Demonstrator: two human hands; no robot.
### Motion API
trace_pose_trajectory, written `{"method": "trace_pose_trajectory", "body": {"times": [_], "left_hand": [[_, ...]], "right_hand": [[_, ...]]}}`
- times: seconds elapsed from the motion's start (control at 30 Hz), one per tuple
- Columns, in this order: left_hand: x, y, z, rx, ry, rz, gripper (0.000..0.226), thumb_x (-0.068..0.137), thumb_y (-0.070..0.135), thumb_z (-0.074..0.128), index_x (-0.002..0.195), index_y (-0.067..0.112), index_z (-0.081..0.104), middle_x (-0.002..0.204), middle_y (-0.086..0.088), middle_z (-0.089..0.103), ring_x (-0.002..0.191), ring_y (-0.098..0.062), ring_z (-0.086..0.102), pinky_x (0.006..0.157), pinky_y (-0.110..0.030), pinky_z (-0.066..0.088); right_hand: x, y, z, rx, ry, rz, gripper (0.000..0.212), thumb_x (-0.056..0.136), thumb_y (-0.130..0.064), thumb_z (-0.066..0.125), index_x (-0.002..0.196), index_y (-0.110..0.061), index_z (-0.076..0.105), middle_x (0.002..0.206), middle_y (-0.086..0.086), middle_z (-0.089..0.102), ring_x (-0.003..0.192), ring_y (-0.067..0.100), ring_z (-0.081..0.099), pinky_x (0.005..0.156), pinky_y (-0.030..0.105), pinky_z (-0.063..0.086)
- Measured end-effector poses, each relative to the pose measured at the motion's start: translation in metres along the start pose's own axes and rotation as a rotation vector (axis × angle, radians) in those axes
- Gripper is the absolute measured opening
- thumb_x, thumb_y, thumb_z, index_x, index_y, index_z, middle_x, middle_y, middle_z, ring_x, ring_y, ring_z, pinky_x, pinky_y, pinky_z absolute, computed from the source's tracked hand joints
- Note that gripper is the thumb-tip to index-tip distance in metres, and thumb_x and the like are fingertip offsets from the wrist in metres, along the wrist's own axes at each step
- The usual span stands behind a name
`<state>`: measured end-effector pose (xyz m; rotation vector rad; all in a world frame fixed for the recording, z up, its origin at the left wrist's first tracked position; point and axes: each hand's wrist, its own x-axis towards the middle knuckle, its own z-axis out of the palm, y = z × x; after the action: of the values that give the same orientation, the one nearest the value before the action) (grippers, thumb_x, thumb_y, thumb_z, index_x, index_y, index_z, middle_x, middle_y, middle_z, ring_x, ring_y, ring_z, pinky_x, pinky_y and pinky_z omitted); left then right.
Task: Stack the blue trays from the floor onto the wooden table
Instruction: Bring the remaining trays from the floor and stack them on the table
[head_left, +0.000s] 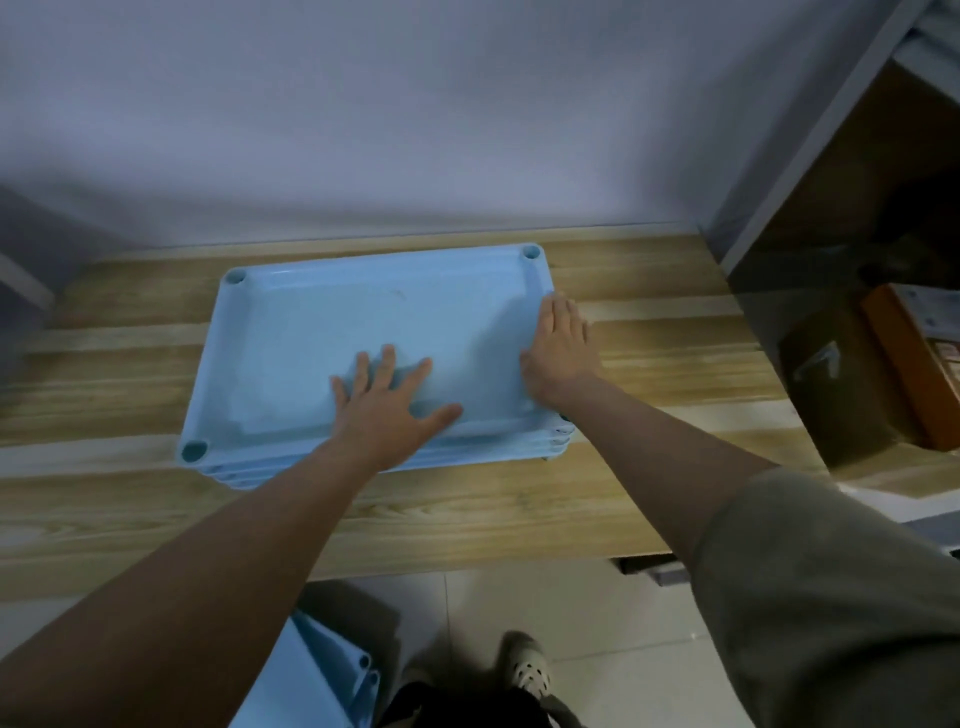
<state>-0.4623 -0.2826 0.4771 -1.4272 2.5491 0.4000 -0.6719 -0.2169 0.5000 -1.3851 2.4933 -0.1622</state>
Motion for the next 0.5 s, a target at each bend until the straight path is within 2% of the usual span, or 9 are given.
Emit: {"method": "trace_pose_trajectory", "body": {"times": [0.17,0.5], "left_hand": [[-0.001,0.000,0.003,-0.019,0.031,0.002,0.083,0.077,0.085,0.026,0.150,0.049,0.007,0.162,0.003,-0.009,0.148,-0.028,-0.012,0.117,-0.055,-0.003],[-0.002,0.000,0.007,-0.003,0.080,0.000,0.077,0.082,0.079,0.029,0.149,0.049,0.008,0.163,0.002,-0.007,0.149,-0.028,-0.010,0.118,-0.054,-0.001]], "right_hand": [[0.012,0.002,0.013,-0.240,-0.016,-0.056,0.075,0.093,-0.009,0.039,0.150,0.002,-0.008,0.158,0.017,-0.021,0.147,0.030,-0.017,0.121,0.043,-0.004],[0.013,0.011,0.023,-0.221,0.046,-0.099,0.062,0.098,-0.013,0.022,0.150,0.002,-0.007,0.159,0.016,-0.020,0.147,0.030,-0.017,0.120,0.046,-0.006]]}}
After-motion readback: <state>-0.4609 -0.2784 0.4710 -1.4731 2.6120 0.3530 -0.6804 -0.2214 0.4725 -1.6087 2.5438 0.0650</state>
